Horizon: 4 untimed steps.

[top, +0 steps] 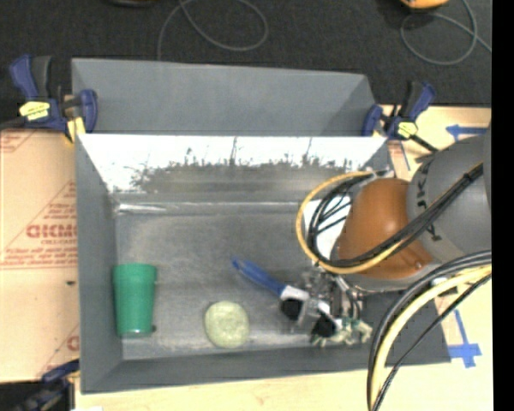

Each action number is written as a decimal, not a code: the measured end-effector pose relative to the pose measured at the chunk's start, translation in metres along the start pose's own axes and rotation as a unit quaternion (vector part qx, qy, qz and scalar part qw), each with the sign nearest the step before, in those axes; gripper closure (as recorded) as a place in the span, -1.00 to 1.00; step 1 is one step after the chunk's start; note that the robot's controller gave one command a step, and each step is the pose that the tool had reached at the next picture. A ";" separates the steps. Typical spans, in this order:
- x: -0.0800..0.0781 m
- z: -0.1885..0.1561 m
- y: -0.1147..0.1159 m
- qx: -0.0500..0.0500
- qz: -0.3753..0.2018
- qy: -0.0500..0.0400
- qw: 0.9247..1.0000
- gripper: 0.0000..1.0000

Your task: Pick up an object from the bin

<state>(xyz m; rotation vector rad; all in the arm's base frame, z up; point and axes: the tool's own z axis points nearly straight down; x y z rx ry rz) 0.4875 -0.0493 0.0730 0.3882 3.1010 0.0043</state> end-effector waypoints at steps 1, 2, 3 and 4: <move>0.001 -0.005 0.000 0.000 0.000 0.003 1.000 1.00; 0.002 -0.021 0.000 0.001 -0.001 0.006 1.000 1.00; 0.002 -0.035 -0.001 0.002 -0.001 0.009 1.000 1.00; 0.002 -0.054 -0.002 0.003 -0.001 0.010 1.000 1.00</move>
Offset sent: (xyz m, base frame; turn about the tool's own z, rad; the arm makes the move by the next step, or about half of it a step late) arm 0.0000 0.0001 0.0176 0.0000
